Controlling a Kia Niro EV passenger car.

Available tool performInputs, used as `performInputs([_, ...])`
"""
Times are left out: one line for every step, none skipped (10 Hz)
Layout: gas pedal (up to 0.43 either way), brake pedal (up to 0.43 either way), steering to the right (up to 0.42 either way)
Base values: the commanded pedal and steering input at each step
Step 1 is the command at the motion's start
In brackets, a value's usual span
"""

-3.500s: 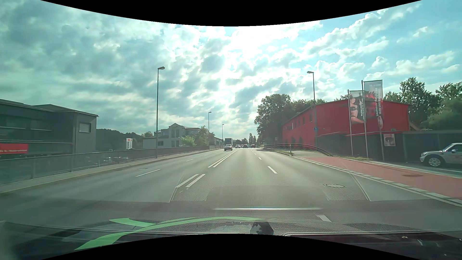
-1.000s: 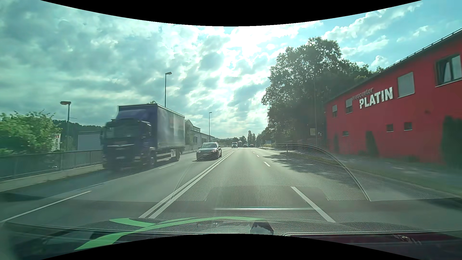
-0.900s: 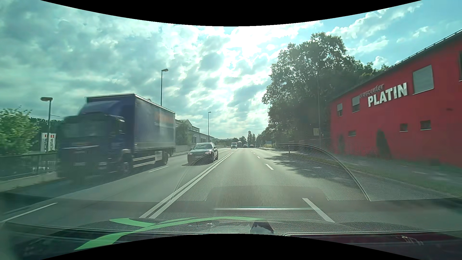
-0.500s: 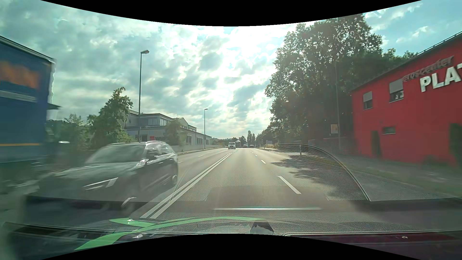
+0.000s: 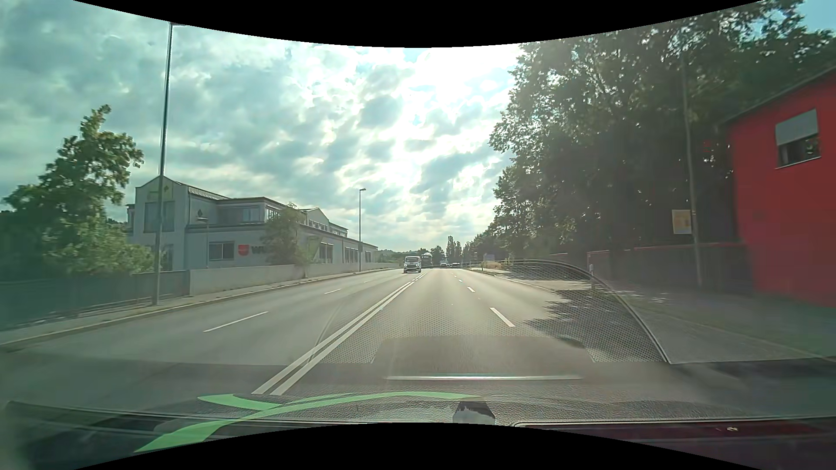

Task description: Follow the waypoints while adhering to traffic rules and regulations

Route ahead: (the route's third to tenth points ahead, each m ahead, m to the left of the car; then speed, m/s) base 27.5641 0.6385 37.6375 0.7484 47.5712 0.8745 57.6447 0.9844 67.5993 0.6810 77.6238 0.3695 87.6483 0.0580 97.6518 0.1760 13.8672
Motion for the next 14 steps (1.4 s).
performInputs([0.22, 0.0, -0.001])
performInputs([0.22, 0.0, -0.001])
performInputs([0.22, 0.0, -0.001])
performInputs([0.209, 0.0, -0.001])
performInputs([0.209, 0.0, -0.001])
performInputs([0.209, 0.0, -0.001])
performInputs([0.209, 0.0, -0.001])
performInputs([0.209, 0.0, -0.001])
performInputs([0.209, 0.0, -0.001])
performInputs([0.209, 0.0, -0.001])
performInputs([0.209, 0.0, -0.001])
performInputs([0.209, 0.0, -0.001])
performInputs([0.209, 0.0, -0.001])
performInputs([0.209, 0.0, -0.001])
